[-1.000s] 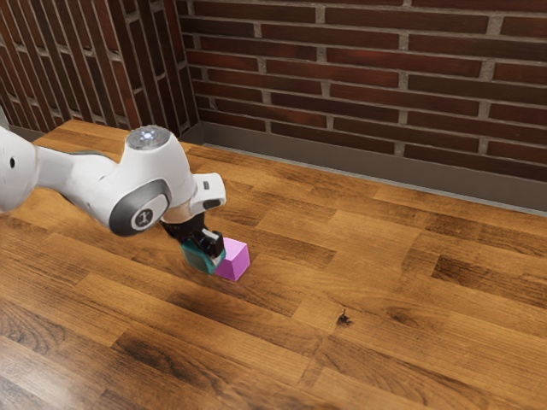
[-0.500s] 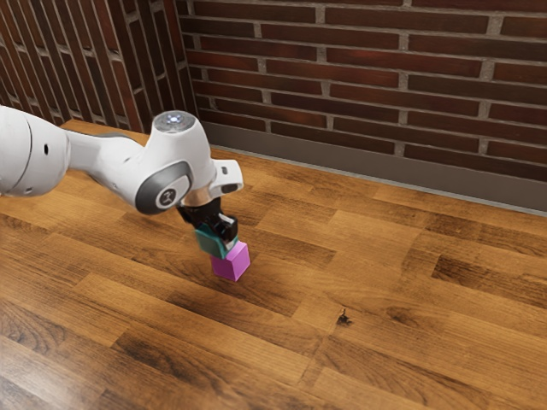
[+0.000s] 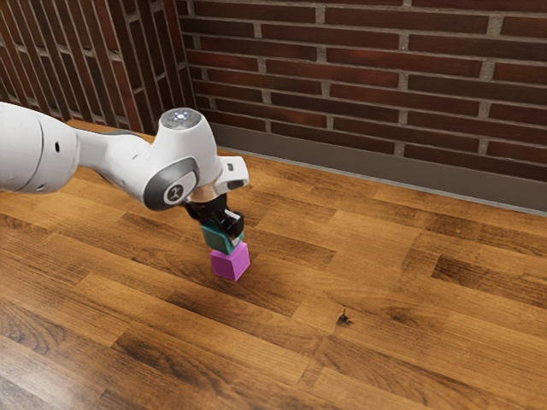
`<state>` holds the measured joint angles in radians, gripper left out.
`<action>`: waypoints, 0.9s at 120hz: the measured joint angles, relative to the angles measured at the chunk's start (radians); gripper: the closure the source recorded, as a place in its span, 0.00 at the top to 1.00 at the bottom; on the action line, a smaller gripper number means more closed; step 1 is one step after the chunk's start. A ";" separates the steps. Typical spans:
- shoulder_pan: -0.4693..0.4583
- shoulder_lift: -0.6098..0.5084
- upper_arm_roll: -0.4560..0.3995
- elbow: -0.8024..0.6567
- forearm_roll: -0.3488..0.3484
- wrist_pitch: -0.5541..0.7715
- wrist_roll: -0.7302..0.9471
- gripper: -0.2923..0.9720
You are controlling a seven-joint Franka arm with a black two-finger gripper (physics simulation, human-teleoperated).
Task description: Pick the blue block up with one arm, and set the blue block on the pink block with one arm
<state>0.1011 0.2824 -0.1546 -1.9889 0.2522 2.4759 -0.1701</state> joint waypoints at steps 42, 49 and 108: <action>-0.015 -0.107 0.000 -0.001 -0.023 -0.026 0.045 0.71; -0.019 -0.193 0.001 0.008 -0.045 -0.054 0.050 0.72; -0.007 -0.349 0.006 0.229 -0.215 -0.677 0.063 0.76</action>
<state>0.0940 -0.0662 -0.1488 -1.7601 0.0376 1.7984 -0.1071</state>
